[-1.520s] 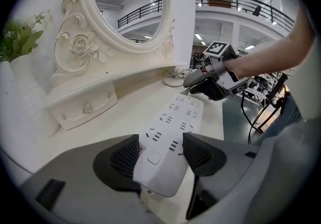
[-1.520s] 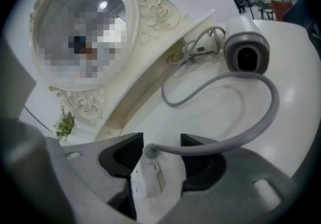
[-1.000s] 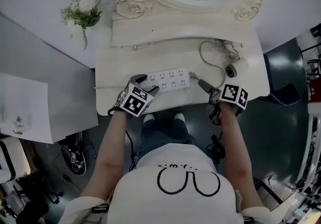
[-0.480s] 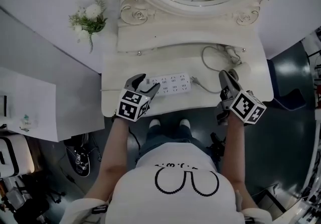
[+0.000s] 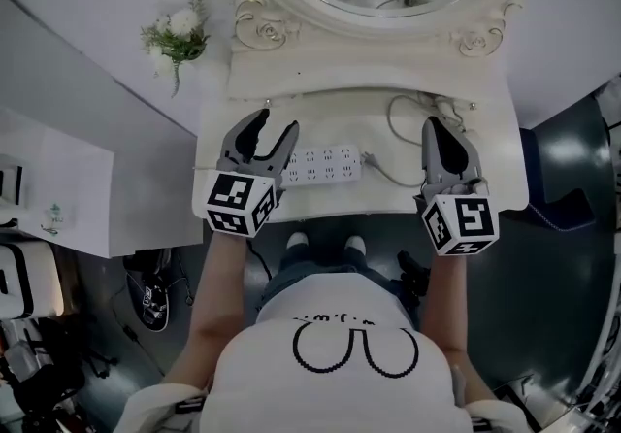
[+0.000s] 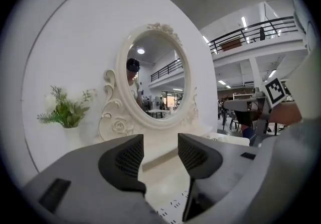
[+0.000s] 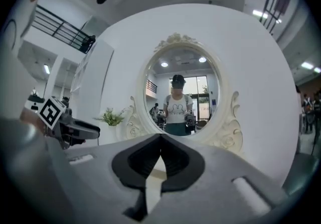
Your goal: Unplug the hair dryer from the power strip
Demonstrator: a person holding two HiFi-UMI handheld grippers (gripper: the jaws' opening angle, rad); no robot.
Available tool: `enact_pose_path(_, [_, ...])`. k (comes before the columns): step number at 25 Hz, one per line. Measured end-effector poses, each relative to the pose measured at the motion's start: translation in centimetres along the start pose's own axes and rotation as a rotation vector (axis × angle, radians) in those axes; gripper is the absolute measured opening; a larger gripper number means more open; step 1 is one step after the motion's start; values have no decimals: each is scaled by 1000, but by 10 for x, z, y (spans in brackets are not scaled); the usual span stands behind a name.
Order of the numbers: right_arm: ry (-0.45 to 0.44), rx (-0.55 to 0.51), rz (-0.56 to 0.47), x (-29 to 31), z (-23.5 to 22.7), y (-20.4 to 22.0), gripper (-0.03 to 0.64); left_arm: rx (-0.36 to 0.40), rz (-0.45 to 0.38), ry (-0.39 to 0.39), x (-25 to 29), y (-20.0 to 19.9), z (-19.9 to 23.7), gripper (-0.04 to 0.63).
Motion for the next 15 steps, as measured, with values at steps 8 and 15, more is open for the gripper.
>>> enact_pose_path(8, [-80, -154, -62, -10, -7, -31, -3, 118, -125, -325, -6, -45, -14, -2])
enact_pose_path(15, [-132, -187, -89, -14, -19, -48, -3, 139, -200, -342, -8, -72, -48, -2])
Point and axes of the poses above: the fingertips, and each gripper's own axes: x forward along the fingers, z to its left, y out of its underside, the point moved 3 cm from there along -x, backward along the fingers, and after that the axes turned 9 degrees about x, right-handed, at the moved point
